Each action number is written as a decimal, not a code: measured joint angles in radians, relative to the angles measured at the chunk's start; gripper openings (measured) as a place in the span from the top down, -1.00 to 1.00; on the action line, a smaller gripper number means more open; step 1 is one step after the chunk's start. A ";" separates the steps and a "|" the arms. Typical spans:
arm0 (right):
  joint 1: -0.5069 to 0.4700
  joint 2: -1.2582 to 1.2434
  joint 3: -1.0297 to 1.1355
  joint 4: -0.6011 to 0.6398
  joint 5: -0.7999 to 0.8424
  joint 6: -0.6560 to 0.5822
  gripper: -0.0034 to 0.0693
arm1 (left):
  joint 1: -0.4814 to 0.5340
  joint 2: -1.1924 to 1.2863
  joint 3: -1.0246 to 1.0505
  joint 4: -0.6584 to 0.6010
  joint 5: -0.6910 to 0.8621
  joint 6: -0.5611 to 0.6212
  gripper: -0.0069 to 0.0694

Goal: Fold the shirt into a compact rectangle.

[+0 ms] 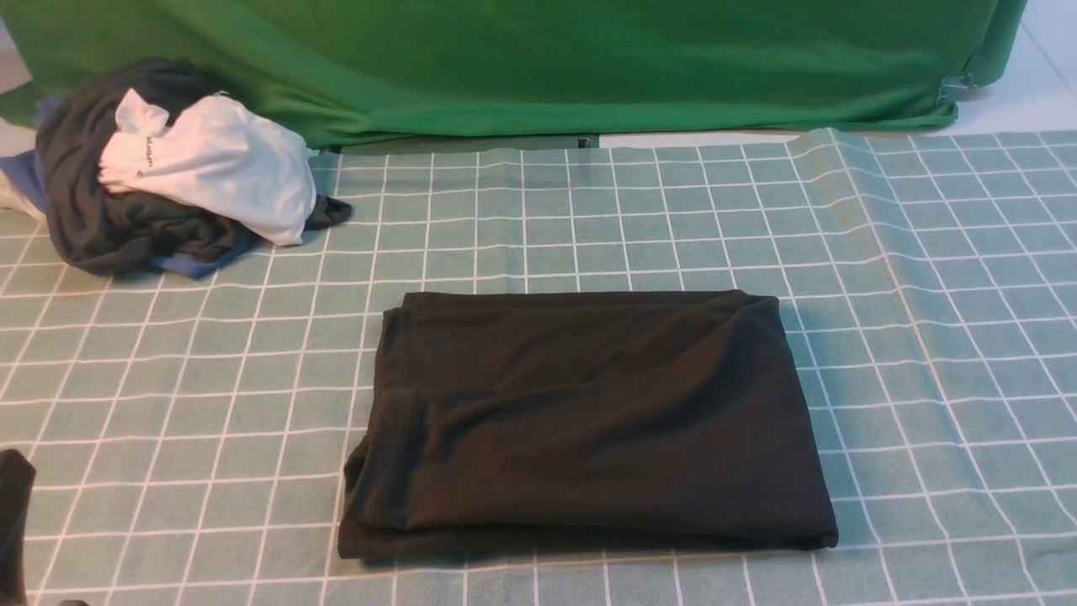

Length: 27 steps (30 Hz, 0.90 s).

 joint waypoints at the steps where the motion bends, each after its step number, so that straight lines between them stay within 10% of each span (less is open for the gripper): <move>1: 0.000 0.000 0.000 0.000 0.000 0.000 0.41 | 0.002 -0.001 0.000 0.005 0.001 0.000 0.78; 27: 0.000 0.000 0.000 0.000 0.000 0.000 0.30 | 0.004 -0.001 0.000 0.039 0.157 0.001 0.78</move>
